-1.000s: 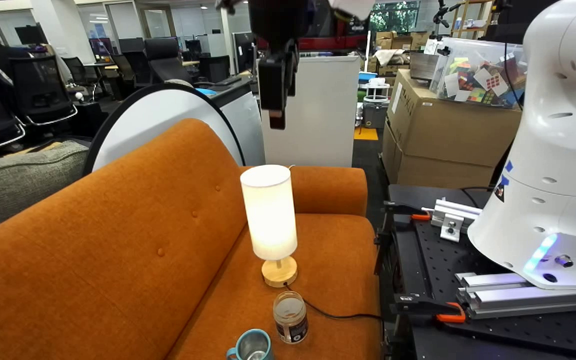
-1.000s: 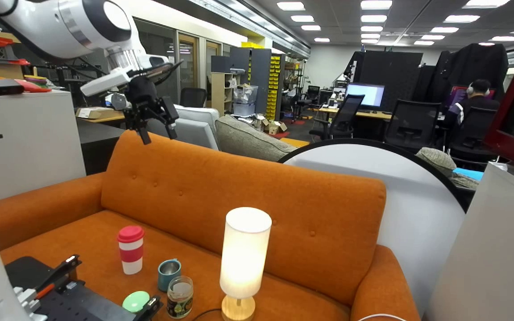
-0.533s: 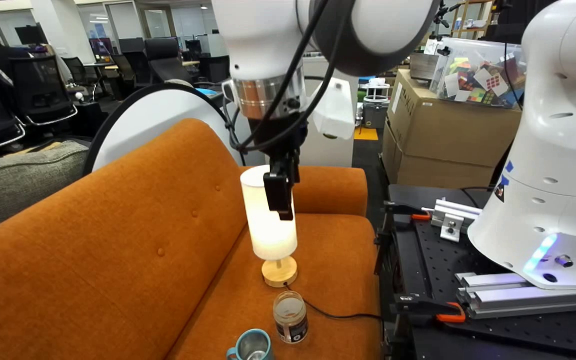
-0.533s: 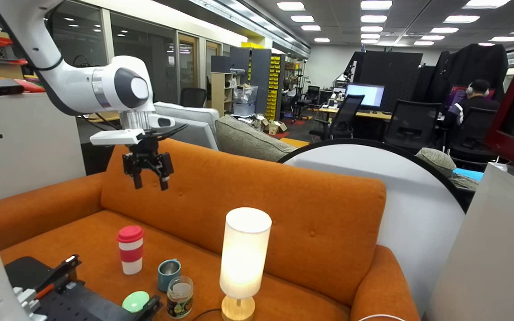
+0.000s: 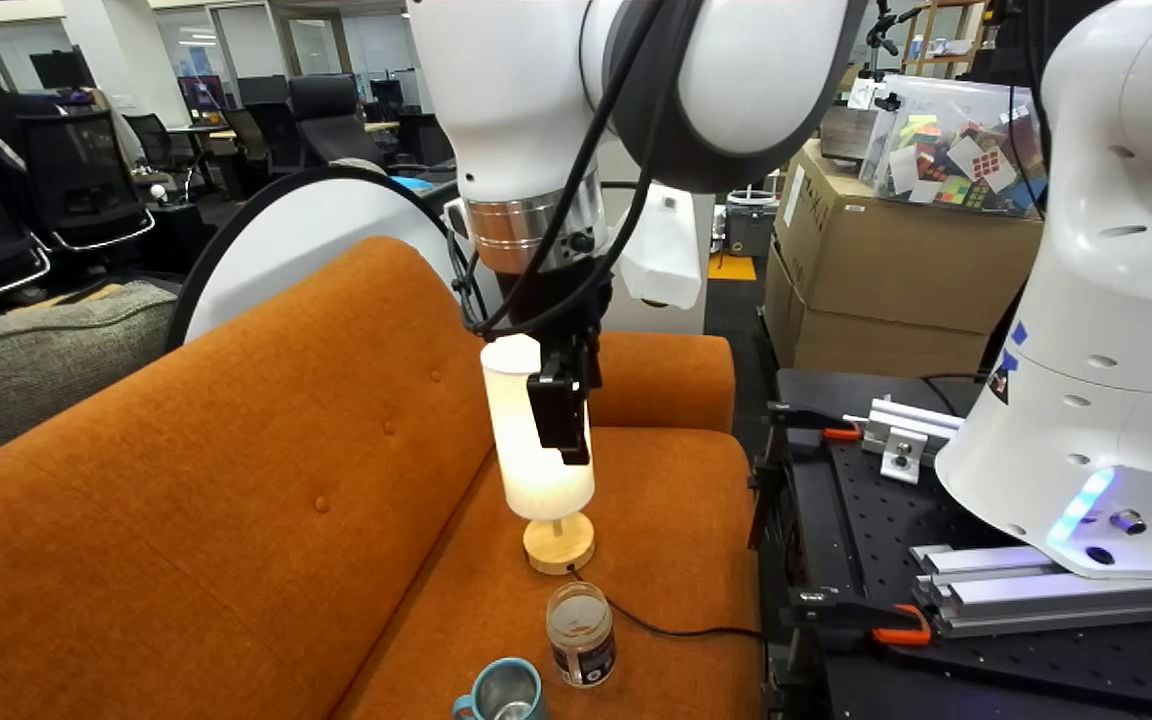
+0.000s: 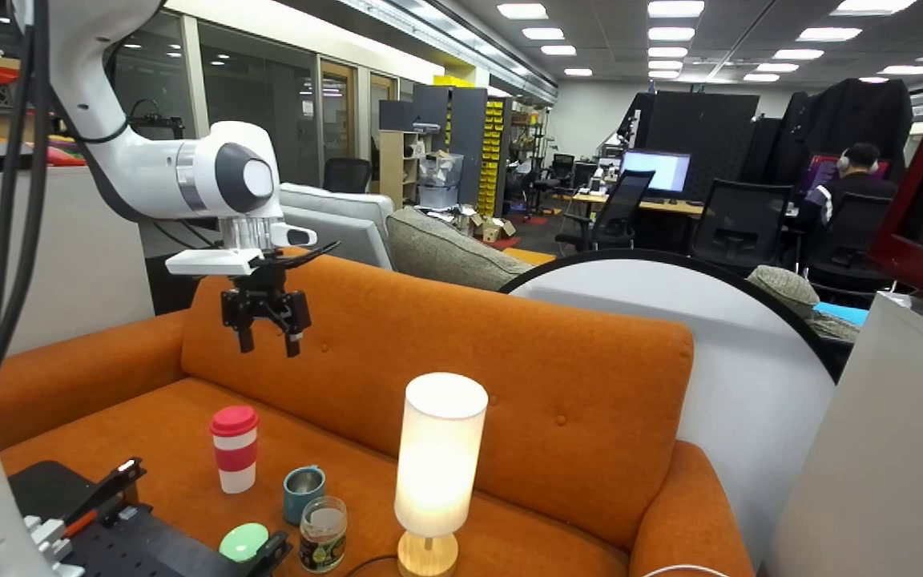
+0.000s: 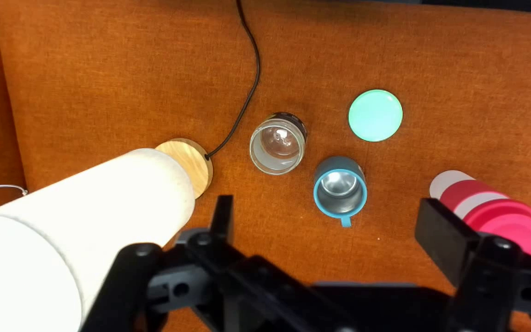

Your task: Cover the glass container with the green lid

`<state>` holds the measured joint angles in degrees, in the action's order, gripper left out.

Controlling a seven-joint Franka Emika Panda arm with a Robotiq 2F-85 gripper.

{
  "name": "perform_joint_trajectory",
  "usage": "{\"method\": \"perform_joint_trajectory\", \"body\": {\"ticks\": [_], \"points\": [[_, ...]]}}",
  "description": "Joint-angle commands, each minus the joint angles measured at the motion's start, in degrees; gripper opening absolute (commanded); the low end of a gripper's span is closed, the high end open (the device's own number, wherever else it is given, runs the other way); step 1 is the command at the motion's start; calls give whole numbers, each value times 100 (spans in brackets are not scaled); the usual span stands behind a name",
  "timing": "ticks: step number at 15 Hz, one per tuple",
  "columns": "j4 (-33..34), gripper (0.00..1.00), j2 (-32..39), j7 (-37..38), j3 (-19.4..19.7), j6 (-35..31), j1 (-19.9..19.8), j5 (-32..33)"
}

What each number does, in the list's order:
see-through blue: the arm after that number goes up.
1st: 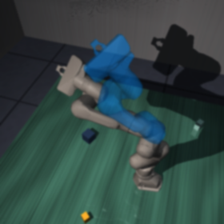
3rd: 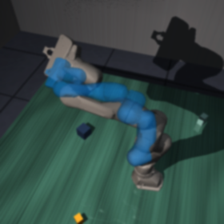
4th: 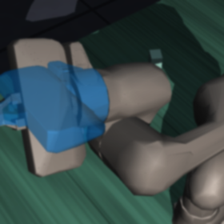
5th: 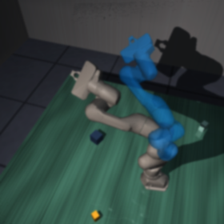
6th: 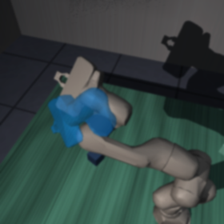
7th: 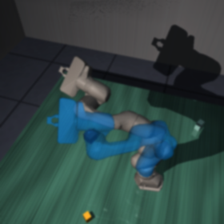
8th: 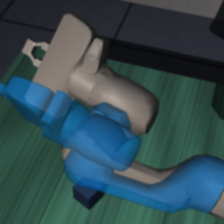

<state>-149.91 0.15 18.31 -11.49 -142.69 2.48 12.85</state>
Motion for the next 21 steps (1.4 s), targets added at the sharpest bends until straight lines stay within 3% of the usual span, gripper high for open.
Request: {"method": "perform_joint_trajectory", "body": {"ticks": [1,4,9,13,15,21], "points": [[2,100,-8,-13,171,13,171,-11],[16,100,281,87,211,-252,192,40],[45,100,1490,-868,118,-1220,369,-749],[240,100,2395,-1471,-59,-1403,417,-1141],[156,100,2348,-1299,90,-1376,600,-1085],[269,100,2500,-1386,81,-1369,605,-1083]]}}
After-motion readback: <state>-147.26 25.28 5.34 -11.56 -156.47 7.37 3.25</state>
